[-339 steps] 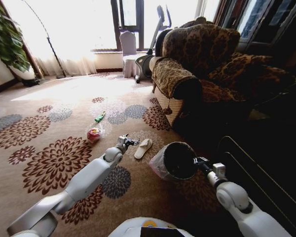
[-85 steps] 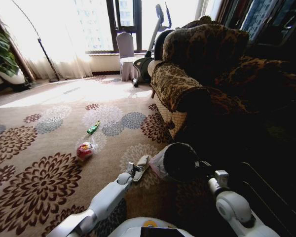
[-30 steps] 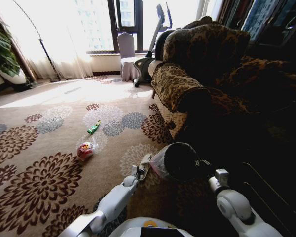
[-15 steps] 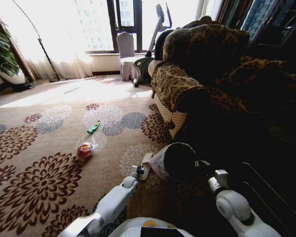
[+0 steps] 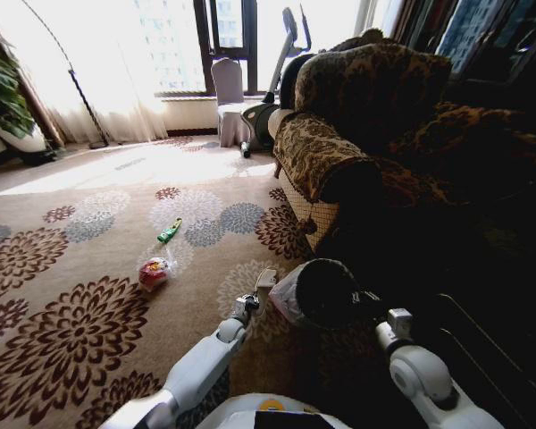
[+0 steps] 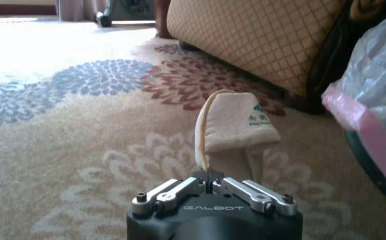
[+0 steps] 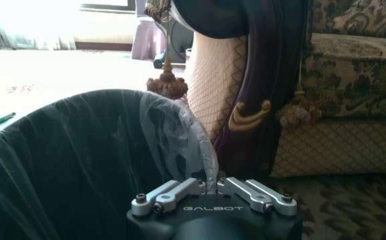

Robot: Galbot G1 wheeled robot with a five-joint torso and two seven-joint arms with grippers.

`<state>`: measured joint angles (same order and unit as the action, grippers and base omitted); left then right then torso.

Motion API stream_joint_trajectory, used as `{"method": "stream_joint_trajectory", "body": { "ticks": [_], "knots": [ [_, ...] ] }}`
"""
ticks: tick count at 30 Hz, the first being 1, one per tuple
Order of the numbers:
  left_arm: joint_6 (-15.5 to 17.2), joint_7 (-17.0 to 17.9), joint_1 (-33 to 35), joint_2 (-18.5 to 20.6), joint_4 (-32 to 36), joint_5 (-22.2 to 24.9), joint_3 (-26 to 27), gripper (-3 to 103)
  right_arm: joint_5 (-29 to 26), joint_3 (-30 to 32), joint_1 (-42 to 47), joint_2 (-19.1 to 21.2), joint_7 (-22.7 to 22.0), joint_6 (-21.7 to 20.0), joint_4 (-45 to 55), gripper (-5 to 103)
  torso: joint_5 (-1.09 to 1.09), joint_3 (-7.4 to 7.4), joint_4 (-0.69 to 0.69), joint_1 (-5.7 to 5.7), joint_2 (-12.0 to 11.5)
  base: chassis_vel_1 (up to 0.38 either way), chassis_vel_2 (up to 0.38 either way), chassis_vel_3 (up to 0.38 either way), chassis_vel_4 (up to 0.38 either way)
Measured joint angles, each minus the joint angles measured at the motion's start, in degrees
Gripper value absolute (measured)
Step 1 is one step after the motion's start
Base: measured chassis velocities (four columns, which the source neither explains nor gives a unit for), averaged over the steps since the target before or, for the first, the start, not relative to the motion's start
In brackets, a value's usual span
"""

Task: Pick up the trash from the ground and place it into the trash bin.

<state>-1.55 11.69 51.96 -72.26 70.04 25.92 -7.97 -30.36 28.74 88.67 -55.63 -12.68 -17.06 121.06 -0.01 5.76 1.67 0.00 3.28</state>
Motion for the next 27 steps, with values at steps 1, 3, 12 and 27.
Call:
{"method": "stream_joint_trajectory", "body": {
  "ticks": [1, 3, 12, 27],
  "knots": [
    [-0.33, 0.49, 1.11, 1.22, 3.99, -0.07, 0.86, 0, 0.07, 0.07, 0.06, -0.10, 0.00, 0.00, -0.03, 2, 0.02, 0.00, 0.01, 0.00, 0.00, 0.000, 0.000, 0.000, 0.000],
    [-0.73, 1.20, 2.57, 2.62, 8.92, -0.32, 2.19, 0, 0.23, 0.08, 0.29, -0.29, 0.17, 0.01, -0.03, 2, -0.01, 0.00, 0.00, 0.00, 0.00, 0.000, 0.000, 0.000, 0.000],
    [-2.91, 3.51, 7.02, 5.96, 24.68, -4.00, 8.87, 0, 1.22, -0.16, 1.30, -1.43, 0.91, 0.01, 0.18, 2, 0.00, 0.00, 0.01, 0.00, 0.00, 0.000, 0.000, 0.000, 0.000],
    [2.21, 5.44, 2.14, 6.66, 45.27, -2.04, 1.33, 0, 1.27, -1.90, -0.69, 0.01, 3.55, -0.87, -0.27, 2, 0.02, 0.00, -0.01, 0.00, 0.00, 0.000, 0.000, 0.000, 0.000]
  ]
}}
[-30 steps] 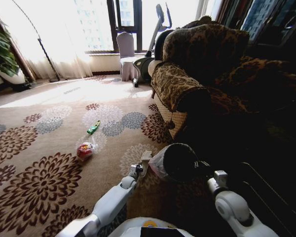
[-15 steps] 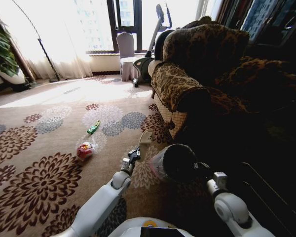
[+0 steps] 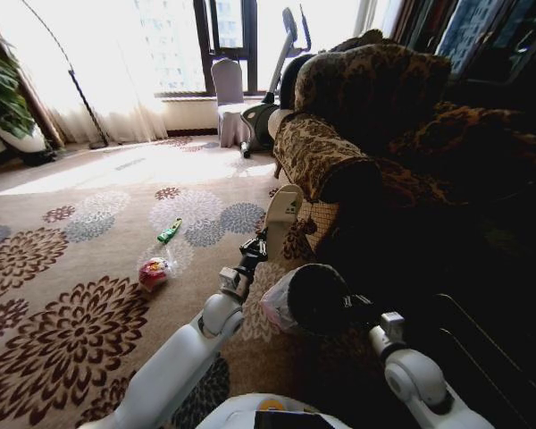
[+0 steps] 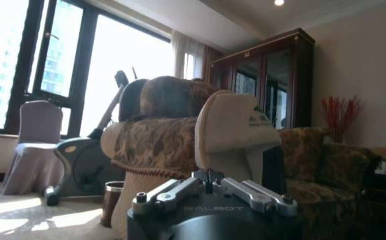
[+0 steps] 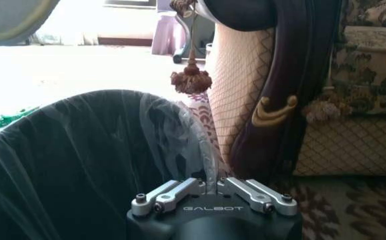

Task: Pick up the trash from the ground and place it into the trash bin.

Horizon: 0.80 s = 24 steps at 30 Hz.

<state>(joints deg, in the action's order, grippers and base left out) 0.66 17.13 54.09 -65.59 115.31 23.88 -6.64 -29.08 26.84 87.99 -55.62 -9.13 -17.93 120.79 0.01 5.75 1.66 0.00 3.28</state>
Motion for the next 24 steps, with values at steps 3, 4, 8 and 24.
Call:
{"method": "stream_joint_trajectory", "body": {
  "ticks": [3, 4, 8, 24],
  "knots": [
    [-3.74, -2.56, -1.85, 1.21, -0.96, 1.37, -5.33, 0, 0.10, -0.05, -0.04, 0.59, 0.12, -0.05, -0.01, 2, 0.00, 0.00, 0.02, 0.00, 0.00, 0.000, 0.000, 0.000, 0.000],
    [-3.74, -2.56, -1.85, 1.21, -0.96, 1.37, -5.33, 0, 0.10, -0.05, -0.04, 0.59, 0.12, -0.05, -0.01, 2, 0.00, 0.00, 0.02, 0.00, 0.00, 0.000, 0.000, 0.000, 0.000],
    [-6.88, -4.71, -3.39, 0.43, -3.06, 0.72, -10.89, 0, 0.67, -0.74, -0.25, 0.45, 0.50, -0.26, -0.53, 2, 0.01, 0.00, 0.00, 0.00, 0.00, 0.000, 0.000, 0.000, 0.000],
    [-5.90, -5.90, -1.57, 3.59, -5.13, -0.67, -14.20, -2, -0.61, -0.12, -0.71, 1.33, 0.48, -0.61, -0.37, 2, -0.01, 0.00, 0.01, 0.00, 0.00, 0.000, 0.000, 0.000, 0.000]
  ]
}}
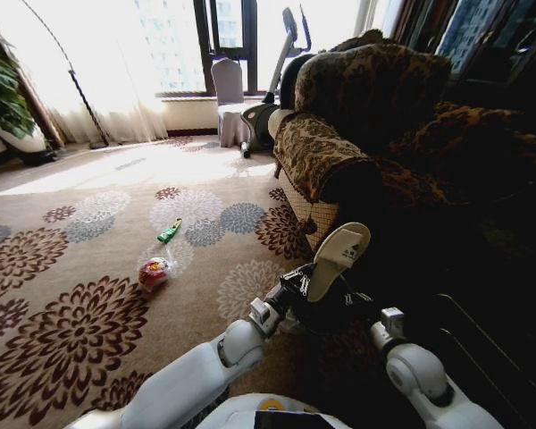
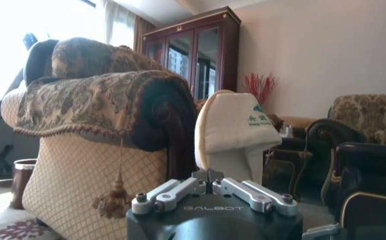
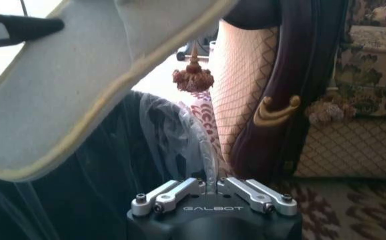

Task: Pick up the trash from the ground and place it into the trash bin.

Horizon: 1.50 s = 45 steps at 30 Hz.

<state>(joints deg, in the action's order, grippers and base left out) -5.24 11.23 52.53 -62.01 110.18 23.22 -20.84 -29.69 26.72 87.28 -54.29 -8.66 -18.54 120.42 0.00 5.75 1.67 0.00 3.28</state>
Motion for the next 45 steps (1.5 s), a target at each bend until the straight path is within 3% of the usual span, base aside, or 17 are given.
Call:
{"method": "stream_joint_trajectory", "body": {
  "ticks": [6, 12, 14, 17, 19, 21, 22, 25, 27, 28, 29, 30, 31, 33, 36, 39, 45],
  "knots": [
    [1.13, -0.98, 0.19, 0.75, 0.44, -0.15, -0.10, 14, -0.07, 0.37, 0.16, 0.00, 0.17, -0.01, 0.01, 2, 0.00, 0.00, 0.00, 0.00, 0.00, 0.000, 0.000, 0.000, 0.000],
    [1.23, -2.56, 0.70, 0.71, 0.16, -0.18, -0.32, 41, -0.36, 0.53, 0.20, 0.45, 0.18, 0.04, 0.11, 2, 0.00, 0.00, 0.00, 0.00, 0.00, 0.000, 0.000, 0.000, 0.000],
    [1.20, -2.67, 0.70, 0.70, 0.11, -0.18, -0.32, 41, -0.41, 0.55, 0.20, 0.51, 0.16, 0.04, 0.12, 2, 0.00, 0.00, 0.00, 0.00, 0.00, 0.000, 0.000, 0.000, 0.000],
    [1.00, -2.78, 0.76, 0.71, 0.08, -0.10, 0.14, 58, -0.51, 0.66, 0.22, 0.66, 0.00, 0.20, 0.12, 2, 0.00, 0.00, 0.00, 0.00, 0.00, 0.000, 0.000, 0.000, 0.000],
    [0.96, -2.62, 0.81, 0.70, 0.09, -0.03, 0.41, 64, -0.53, 0.67, 0.22, 0.68, -0.05, 0.23, 0.12, 2, 0.00, 0.00, 0.00, 0.00, 0.00, 0.000, 0.000, 0.000, 0.000],
    [1.56, 1.25, 0.97, 0.06, 0.71, 0.42, 2.28, 75, -0.70, 0.73, 0.32, 0.83, -0.39, 0.30, 0.44, 2, 0.00, 0.00, 0.00, 0.00, 0.00, 0.000, 0.000, 0.000, 0.000],
    [1.56, 1.25, 0.97, 0.06, 0.71, 0.42, 2.28, 75, -0.70, 0.73, 0.32, 0.83, -0.39, 0.30, 0.44, 2, 0.00, 0.00, 0.00, 0.00, 0.00, 0.000, 0.000, 0.000, 0.000],
    [7.72, 11.78, 1.38, -1.50, 1.97, 1.52, 6.20, 90, -0.94, 1.10, 0.92, 0.95, -0.50, 0.31, 1.18, 2, 0.00, 0.00, 0.00, 0.00, 0.00, 0.000, 0.000, 0.000, 0.000],
    [8.63, 13.18, 1.50, -1.70, 2.13, 1.64, 6.79, 90, -0.94, 1.18, 1.03, 0.99, -0.46, 0.31, 1.27, 2, 0.00, 0.00, 0.00, 0.00, 0.00, 0.000, 0.000, 0.000, 0.000],
    [12.59, 18.87, 2.25, -2.37, 2.61, 2.18, 10.02, 96, -0.93, 1.42, 1.41, 1.14, -0.28, 0.31, 1.52, 2, -0.01, 0.00, -0.02, 0.00, 0.00, 0.000, 0.000, 0.000, 0.000],
    [14.66, 21.96, 2.79, -2.77, 2.70, 2.80, 12.08, 98, -0.81, 1.56, 1.58, 1.22, -0.13, 0.31, 1.59, 2, 0.01, 0.00, 0.00, 0.00, 0.00, 0.000, 0.000, 0.000, 0.000],
    [16.29, 24.94, 3.46, -2.98, 2.70, 3.67, 13.89, 99, -0.52, 1.65, 1.72, 1.32, 0.11, 0.31, 1.66, 2, 0.01, 0.00, 0.00, 0.00, 0.00, 0.000, 0.000, 0.000, 0.000],
    [16.29, 24.94, 3.46, -2.98, 2.70, 3.67, 13.89, 99, -0.52, 1.65, 1.72, 1.32, 0.11, 0.31, 1.66, 2, 0.01, 0.00, 0.00, 0.00, 0.00, 0.000, 0.000, 0.000, 0.000],
    [18.46, 32.46, 4.87, -2.93, 0.63, 4.73, 17.13, 100, 0.42, 1.81, 2.14, 1.60, 1.23, 0.37, 2.12, 2, -0.01, 0.00, 0.01, 0.00, 0.00, 0.000, 0.000, 0.000, 0.000],
    [18.34, 34.43, 6.82, -2.93, -1.00, 5.03, 19.72, 100, 1.07, 1.76, 2.29, 1.76, 2.35, 0.34, 2.69, 2, -0.02, 0.00, -0.01, 0.00, 0.00, 0.000, 0.000, 0.000, 0.000],
    [17.37, 32.96, 10.90, -3.35, -1.72, 5.65, 24.12, 100, 1.47, 1.52, 1.91, 1.91, 2.61, 0.33, 2.79, 2, 0.00, 0.00, 0.01, 0.00, 0.00, 0.000, 0.000, 0.000, 0.000],
    [16.62, 31.97, 13.84, -3.92, -1.90, 4.41, 25.85, 100, 1.58, 1.51, 1.89, 2.11, 2.60, 0.32, 2.70, 2, 0.01, 0.00, -0.01, 0.00, 0.00, 0.000, 0.000, 0.000, 0.000]
  ]
}}
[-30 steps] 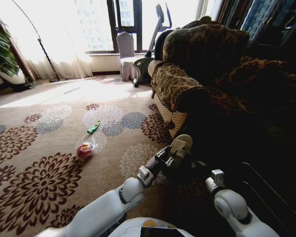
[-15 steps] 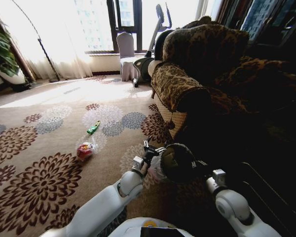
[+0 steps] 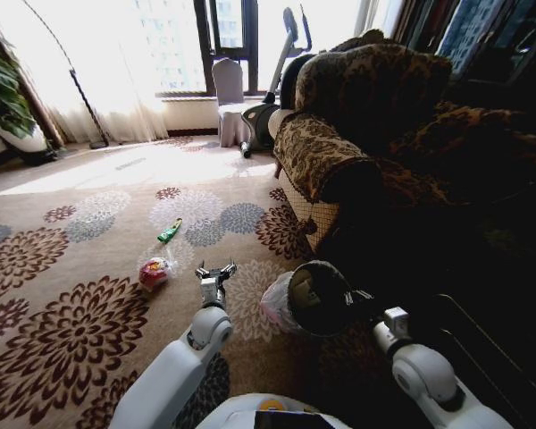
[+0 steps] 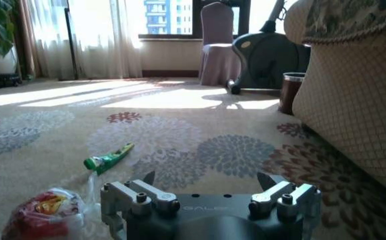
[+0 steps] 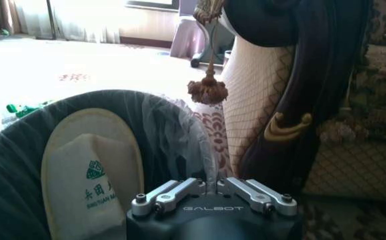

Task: Pick up the trash from the ground and place it into the trash bin.

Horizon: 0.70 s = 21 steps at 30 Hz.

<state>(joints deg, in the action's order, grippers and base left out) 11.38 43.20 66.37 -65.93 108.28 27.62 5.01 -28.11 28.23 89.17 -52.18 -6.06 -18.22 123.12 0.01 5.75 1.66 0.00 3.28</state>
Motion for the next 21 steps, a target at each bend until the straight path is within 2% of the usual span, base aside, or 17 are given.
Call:
{"method": "stream_joint_trajectory", "body": {
  "ticks": [9, 21],
  "knots": [
    [-0.02, 0.58, 0.41, -0.51, 0.71, -2.19, -1.86, 100, -0.07, 0.12, -0.01, -0.61, -0.82, 0.06, 0.18, 2, -0.01, -0.10, -0.01, 0.00, -0.11, 0.000, 0.000, 0.000, 0.000],
    [0.26, 1.04, 0.55, -0.11, -0.01, -3.31, -4.08, 100, 1.24, 0.40, -0.17, -1.78, 1.32, 0.87, -0.51, 2, -0.01, -0.79, 0.00, 0.00, -0.81, 0.077, 0.085, 0.075, 0.081]
  ]
}}
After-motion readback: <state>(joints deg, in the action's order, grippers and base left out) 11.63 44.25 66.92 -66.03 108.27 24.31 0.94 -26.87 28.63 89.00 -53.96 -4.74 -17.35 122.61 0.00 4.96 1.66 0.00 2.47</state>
